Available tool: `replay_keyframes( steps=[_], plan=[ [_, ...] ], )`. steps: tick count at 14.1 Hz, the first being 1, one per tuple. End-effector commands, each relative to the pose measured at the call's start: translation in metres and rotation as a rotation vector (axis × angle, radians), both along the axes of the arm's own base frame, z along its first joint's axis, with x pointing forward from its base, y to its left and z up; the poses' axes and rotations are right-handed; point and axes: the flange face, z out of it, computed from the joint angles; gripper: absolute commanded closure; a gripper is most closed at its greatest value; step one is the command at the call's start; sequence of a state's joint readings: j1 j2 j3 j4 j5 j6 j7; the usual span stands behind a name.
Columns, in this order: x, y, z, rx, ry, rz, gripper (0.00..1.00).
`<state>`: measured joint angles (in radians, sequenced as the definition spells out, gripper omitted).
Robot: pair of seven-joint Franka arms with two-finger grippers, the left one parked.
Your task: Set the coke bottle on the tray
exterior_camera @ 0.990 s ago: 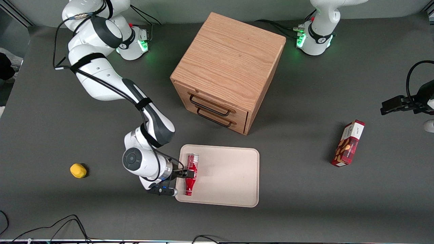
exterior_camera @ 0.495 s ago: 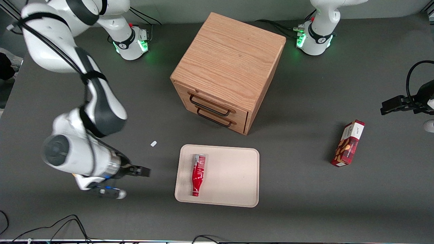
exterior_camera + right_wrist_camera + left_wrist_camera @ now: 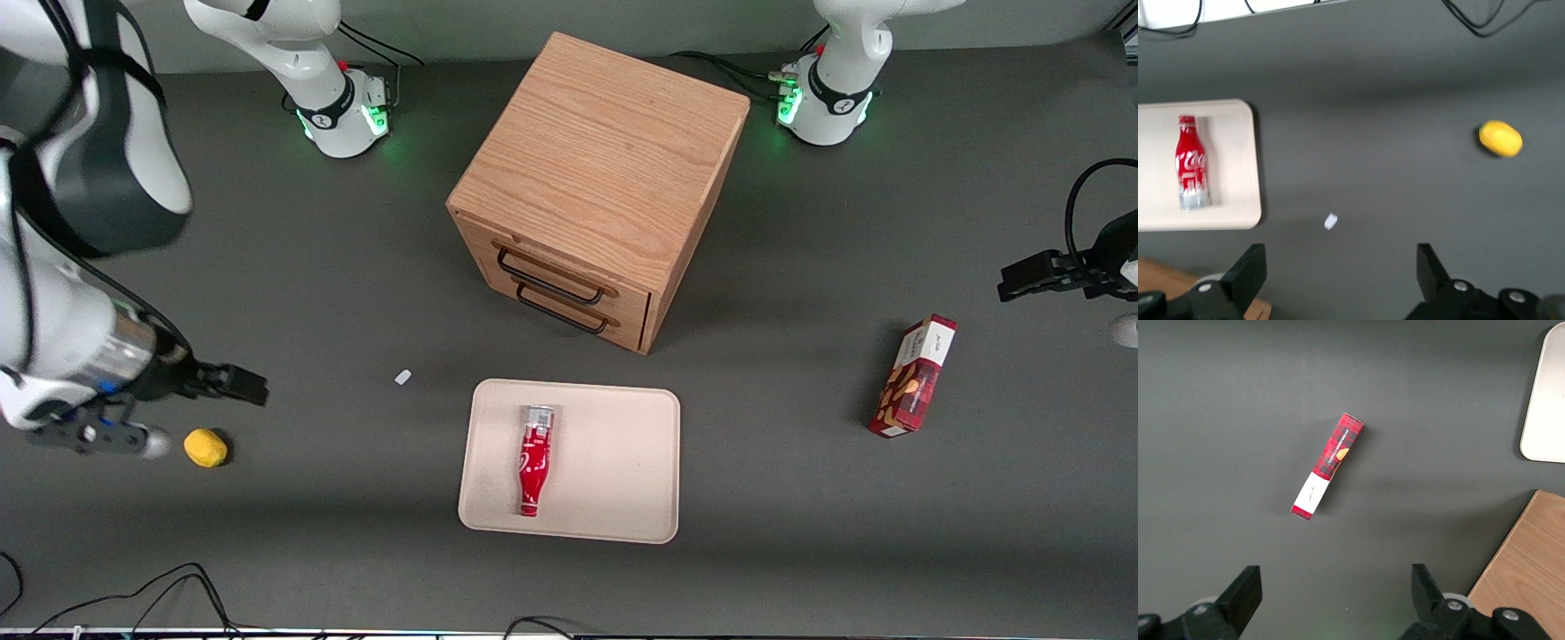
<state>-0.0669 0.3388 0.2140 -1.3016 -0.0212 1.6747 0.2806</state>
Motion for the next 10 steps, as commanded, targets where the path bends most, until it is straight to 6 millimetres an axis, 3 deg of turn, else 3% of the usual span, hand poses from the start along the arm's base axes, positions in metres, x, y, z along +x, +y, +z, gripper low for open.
replay_keyframes(
  steps=[1,4,10],
  plan=[
    [-0.072,-0.036,0.03,0.025,-0.008,-0.007,0.0],
    [-0.118,-0.054,0.049,0.009,-0.016,-0.009,0.0],
    [-0.124,-0.064,0.064,-0.004,-0.011,-0.026,0.0]
  ],
)
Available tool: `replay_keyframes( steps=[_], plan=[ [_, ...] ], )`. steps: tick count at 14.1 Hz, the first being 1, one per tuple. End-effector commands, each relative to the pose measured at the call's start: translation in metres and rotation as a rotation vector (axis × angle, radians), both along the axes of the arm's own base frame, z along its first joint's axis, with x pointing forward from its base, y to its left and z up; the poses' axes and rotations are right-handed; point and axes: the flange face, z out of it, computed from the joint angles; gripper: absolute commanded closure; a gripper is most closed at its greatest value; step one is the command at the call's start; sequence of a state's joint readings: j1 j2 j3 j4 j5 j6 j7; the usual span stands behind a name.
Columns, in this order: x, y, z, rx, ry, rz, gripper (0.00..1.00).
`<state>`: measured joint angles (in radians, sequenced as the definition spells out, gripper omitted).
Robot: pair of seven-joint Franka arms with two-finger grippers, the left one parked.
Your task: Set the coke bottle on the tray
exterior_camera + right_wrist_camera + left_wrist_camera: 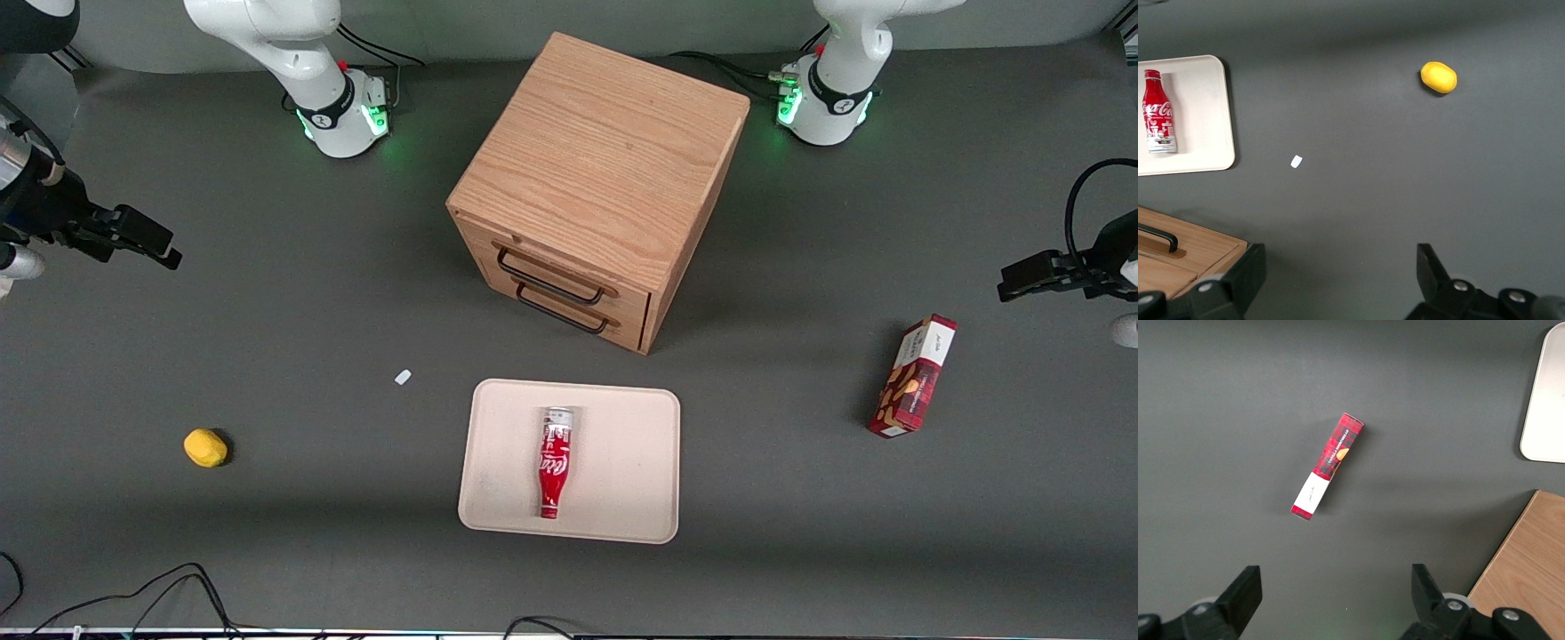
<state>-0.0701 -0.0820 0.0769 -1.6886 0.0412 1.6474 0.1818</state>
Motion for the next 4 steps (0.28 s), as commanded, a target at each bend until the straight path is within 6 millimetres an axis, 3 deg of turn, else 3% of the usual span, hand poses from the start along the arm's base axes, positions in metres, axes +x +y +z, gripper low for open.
replay_keyframes(
  steps=[1,4],
  plan=[
    [-0.0002,-0.0027,0.0012,0.013,-0.003,0.003,0.0],
    [0.0007,-0.0045,0.0042,-0.029,-0.007,0.006,0.0]
  ],
)
